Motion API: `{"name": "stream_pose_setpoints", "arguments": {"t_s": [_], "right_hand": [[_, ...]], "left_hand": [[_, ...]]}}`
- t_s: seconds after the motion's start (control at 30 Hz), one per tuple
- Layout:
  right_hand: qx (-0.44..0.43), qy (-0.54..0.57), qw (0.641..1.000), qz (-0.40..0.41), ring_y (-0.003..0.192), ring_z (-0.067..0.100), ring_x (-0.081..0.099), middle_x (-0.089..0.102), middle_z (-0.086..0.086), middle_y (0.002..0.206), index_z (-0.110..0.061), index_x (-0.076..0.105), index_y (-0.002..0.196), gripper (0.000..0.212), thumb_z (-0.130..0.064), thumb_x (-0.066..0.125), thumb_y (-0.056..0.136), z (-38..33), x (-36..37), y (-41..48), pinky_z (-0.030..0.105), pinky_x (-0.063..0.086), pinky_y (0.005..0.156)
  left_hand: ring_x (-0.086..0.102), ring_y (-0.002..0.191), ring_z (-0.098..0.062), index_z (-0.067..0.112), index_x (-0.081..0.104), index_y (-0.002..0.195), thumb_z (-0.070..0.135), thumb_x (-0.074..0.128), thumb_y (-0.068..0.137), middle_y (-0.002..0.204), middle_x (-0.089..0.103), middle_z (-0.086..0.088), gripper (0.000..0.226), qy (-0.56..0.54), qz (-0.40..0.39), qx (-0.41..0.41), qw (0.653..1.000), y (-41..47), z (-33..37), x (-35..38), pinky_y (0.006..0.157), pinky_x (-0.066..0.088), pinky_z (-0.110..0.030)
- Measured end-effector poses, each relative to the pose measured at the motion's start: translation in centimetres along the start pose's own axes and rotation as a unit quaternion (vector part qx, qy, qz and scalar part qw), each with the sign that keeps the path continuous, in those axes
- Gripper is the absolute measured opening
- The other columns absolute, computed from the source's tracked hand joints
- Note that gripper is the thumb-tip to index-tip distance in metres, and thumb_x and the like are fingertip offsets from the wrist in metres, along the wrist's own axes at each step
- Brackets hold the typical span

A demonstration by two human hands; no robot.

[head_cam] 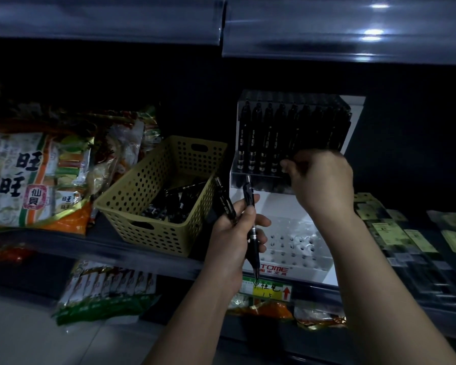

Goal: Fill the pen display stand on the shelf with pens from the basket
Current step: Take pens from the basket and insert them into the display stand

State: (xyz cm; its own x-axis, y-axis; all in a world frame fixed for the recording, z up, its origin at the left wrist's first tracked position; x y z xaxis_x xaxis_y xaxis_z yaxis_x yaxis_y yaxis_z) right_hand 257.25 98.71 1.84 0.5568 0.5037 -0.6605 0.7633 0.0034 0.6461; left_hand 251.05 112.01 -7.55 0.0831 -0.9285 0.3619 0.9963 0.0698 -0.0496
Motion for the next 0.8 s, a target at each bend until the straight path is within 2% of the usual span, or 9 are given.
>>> {"name": "stream_pose_setpoints", "arguments": {"t_s": [0.17,0.23,0.27,0.33,0.43,0.53,0.6,0.7,0.8], "right_hand": [[0.052,0.058,0.996,0.053,0.062,0.020,0.058,0.062,0.000,0.064,-0.011,0.066,0.084,0.031,-0.042,0.064,0.087,-0.1,-1.1,-0.5,0.027,0.040,0.054],[0.037,0.125,0.988,0.086,0.054,0.014,0.055,0.054,-0.009,0.057,-0.014,0.062,0.076,0.031,-0.043,0.062,0.088,-0.9,-1.9,-1.0,0.025,0.039,0.049],[0.025,0.157,0.985,0.066,0.053,0.010,0.054,0.054,-0.011,0.055,-0.016,0.062,0.072,0.033,-0.045,0.061,0.088,-1.4,-1.8,-1.1,0.026,0.039,0.049],[0.026,0.205,0.977,-0.058,0.055,0.010,0.058,0.060,-0.006,0.057,-0.019,0.066,0.070,0.035,-0.052,0.065,0.082,-2.0,-0.3,-1.4,0.029,0.045,0.053],[0.049,0.273,0.932,-0.235,0.062,0.026,0.064,0.065,0.008,0.064,-0.015,0.069,0.071,0.027,-0.041,0.075,0.077,-2.4,1.9,-2.3,0.042,0.055,0.060],[0.053,0.346,0.906,-0.238,0.056,0.017,0.056,0.062,0.021,0.069,-0.001,0.068,0.077,0.024,-0.025,0.074,0.081,-2.5,1.5,-2.2,0.024,0.048,0.053],[0.084,0.389,0.895,-0.199,0.054,0.009,0.053,0.058,0.015,0.063,0.000,0.067,0.080,0.022,-0.022,0.072,0.082,-1.9,0.6,-1.9,0.016,0.040,0.048],[0.109,0.418,0.878,-0.204,0.053,0.009,0.057,0.062,0.000,0.058,-0.006,0.066,0.081,0.024,-0.027,0.076,0.074,-1.0,0.4,-1.5,0.020,0.039,0.043],[0.128,0.419,0.853,-0.284,0.055,0.014,0.061,0.064,0.005,0.060,-0.010,0.058,0.075,0.031,-0.028,0.078,0.061,-1.1,1.3,-2.3,0.023,0.043,0.044]], "left_hand": [[0.052,0.061,-0.011,0.017,0.059,0.117,0.002,0.044,0.097,0.081,0.066,-0.002,0.029,-0.009,-0.019,0.014,1.000,0.1,0.3,0.6,0.054,0.045,-0.024],[0.053,0.062,-0.012,0.015,0.055,0.117,0.000,0.043,0.097,0.083,0.068,-0.004,0.027,-0.013,-0.022,0.028,0.999,0.1,0.5,0.7,0.055,0.046,-0.024],[0.054,0.062,-0.013,0.015,0.054,0.116,0.000,0.043,0.098,0.083,0.069,-0.004,0.025,-0.017,-0.021,0.037,0.999,0.2,0.6,0.7,0.056,0.046,-0.025],[0.054,0.065,-0.014,0.014,0.054,0.108,0.002,0.043,0.098,0.081,0.070,0.000,0.019,-0.020,-0.021,0.052,0.998,0.2,0.8,0.7,0.059,0.046,-0.028],[0.055,0.066,-0.014,0.016,0.057,0.100,0.003,0.044,0.098,0.075,0.067,0.008,0.018,-0.020,-0.029,0.060,0.998,0.1,0.9,0.9,0.062,0.047,-0.031],[0.059,0.065,-0.015,0.013,0.058,0.105,0.008,0.044,0.099,0.080,0.070,0.001,0.016,-0.010,-0.027,0.055,0.998,-0.1,0.9,1.0,0.062,0.050,-0.030],[0.059,0.061,-0.015,0.012,0.058,0.102,0.013,0.044,0.099,0.079,0.070,-0.003,0.014,0.004,-0.023,0.028,0.999,-0.2,0.5,0.9,0.057,0.049,-0.028],[0.052,0.054,-0.012,0.012,0.059,0.095,0.016,0.045,0.099,0.073,0.066,-0.002,0.014,0.025,-0.025,0.003,0.999,-0.4,0.1,0.9,0.049,0.042,-0.026],[0.046,0.052,-0.011,0.011,0.058,0.092,0.016,0.047,0.099,0.069,0.061,0.000,0.014,0.024,-0.014,0.001,1.000,-0.4,0.1,0.7,0.044,0.036,-0.022]]}}
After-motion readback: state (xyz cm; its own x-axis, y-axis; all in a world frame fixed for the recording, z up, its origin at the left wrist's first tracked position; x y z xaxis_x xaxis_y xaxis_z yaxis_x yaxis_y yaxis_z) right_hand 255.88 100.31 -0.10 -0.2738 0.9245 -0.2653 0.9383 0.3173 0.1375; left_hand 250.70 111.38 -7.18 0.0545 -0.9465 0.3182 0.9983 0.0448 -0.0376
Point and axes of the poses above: each hand's wrist, its own y-axis towards the middle knuckle, its own x-axis out of the palm, z = x × y, the point moved 6 cm from there along y, towards the middle knuckle
